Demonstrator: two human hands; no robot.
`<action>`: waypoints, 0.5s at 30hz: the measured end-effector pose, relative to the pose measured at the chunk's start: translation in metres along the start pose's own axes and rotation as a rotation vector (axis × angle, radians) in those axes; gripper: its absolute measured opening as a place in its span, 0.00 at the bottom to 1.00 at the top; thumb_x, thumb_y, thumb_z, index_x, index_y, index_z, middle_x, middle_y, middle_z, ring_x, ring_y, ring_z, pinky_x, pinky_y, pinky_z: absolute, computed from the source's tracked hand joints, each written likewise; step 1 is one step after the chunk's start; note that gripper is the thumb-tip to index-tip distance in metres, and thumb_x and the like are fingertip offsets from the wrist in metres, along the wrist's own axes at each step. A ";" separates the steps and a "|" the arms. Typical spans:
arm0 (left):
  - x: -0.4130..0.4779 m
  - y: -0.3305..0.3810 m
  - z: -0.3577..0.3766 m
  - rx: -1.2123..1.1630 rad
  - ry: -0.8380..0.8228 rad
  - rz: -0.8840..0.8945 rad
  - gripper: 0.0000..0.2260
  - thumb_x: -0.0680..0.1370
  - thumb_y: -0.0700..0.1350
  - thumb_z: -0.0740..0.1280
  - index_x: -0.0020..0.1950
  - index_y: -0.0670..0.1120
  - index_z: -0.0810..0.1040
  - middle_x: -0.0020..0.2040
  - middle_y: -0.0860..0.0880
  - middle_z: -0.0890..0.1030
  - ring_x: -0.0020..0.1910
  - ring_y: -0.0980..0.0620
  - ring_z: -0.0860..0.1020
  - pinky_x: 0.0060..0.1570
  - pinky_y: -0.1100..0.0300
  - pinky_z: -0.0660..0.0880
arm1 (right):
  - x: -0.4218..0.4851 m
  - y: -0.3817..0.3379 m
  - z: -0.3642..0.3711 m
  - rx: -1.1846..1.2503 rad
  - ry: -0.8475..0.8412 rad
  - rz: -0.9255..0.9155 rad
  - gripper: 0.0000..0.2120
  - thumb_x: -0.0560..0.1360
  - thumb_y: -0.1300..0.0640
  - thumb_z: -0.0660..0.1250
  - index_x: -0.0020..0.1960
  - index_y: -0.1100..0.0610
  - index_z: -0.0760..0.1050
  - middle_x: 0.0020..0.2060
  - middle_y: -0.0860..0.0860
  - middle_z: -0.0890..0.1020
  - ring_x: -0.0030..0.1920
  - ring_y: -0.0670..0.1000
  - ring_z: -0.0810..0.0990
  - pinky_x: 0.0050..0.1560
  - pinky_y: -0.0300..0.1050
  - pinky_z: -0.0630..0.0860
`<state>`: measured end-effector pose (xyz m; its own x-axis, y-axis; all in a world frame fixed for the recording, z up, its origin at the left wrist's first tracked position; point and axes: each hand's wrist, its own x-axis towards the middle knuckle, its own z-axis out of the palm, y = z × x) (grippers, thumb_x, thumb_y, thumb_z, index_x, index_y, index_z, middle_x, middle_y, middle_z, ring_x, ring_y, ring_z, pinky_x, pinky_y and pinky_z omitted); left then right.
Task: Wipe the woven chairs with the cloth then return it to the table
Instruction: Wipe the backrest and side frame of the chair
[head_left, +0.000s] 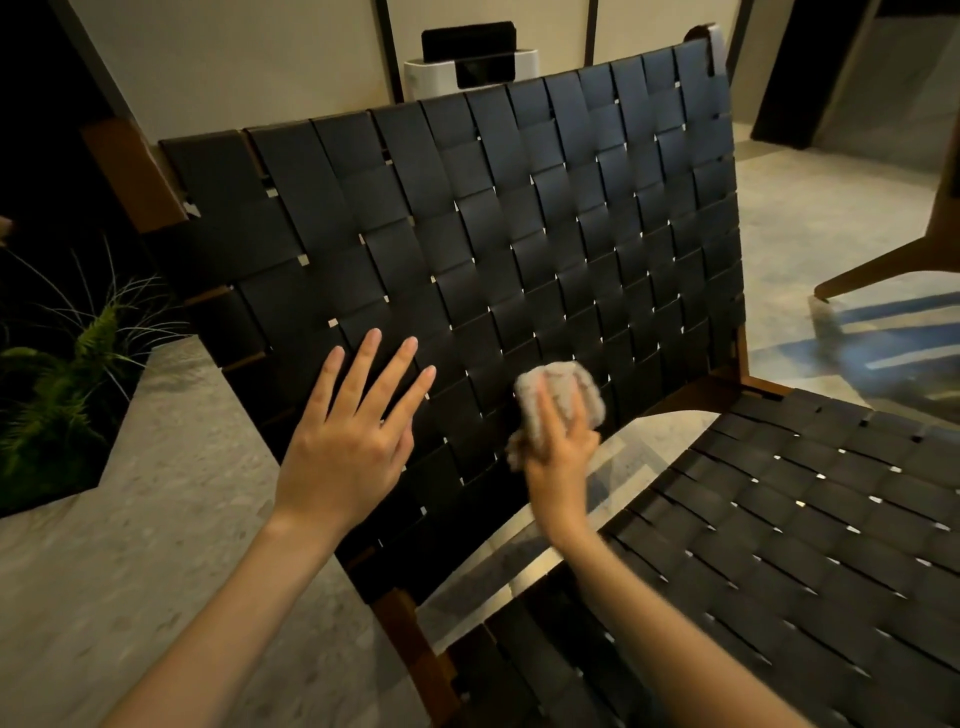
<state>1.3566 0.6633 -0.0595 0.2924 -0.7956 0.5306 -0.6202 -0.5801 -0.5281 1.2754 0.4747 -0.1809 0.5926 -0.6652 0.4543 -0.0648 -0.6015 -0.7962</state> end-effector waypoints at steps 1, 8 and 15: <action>0.000 0.000 0.000 0.008 0.001 -0.001 0.23 0.80 0.48 0.54 0.75 0.48 0.63 0.77 0.44 0.58 0.76 0.40 0.54 0.74 0.43 0.50 | -0.021 -0.004 0.006 -0.025 -0.057 -0.106 0.37 0.74 0.61 0.66 0.74 0.36 0.53 0.75 0.51 0.49 0.67 0.53 0.54 0.69 0.48 0.60; 0.001 -0.001 0.000 -0.001 0.004 0.008 0.22 0.80 0.48 0.54 0.75 0.48 0.64 0.76 0.44 0.59 0.76 0.40 0.54 0.74 0.43 0.50 | -0.007 0.032 -0.022 -0.072 -0.054 -0.071 0.35 0.75 0.64 0.66 0.74 0.42 0.56 0.76 0.51 0.51 0.67 0.57 0.58 0.67 0.54 0.63; 0.001 -0.001 0.000 -0.030 0.025 0.002 0.22 0.79 0.47 0.58 0.74 0.48 0.65 0.76 0.43 0.61 0.75 0.39 0.56 0.73 0.43 0.51 | 0.038 0.045 -0.028 0.073 0.112 0.417 0.36 0.76 0.69 0.61 0.78 0.48 0.51 0.77 0.51 0.48 0.74 0.55 0.54 0.74 0.54 0.57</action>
<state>1.3575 0.6634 -0.0581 0.2730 -0.7923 0.5457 -0.6422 -0.5724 -0.5098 1.2720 0.4099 -0.1887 0.4371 -0.8906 0.1254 -0.2205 -0.2413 -0.9451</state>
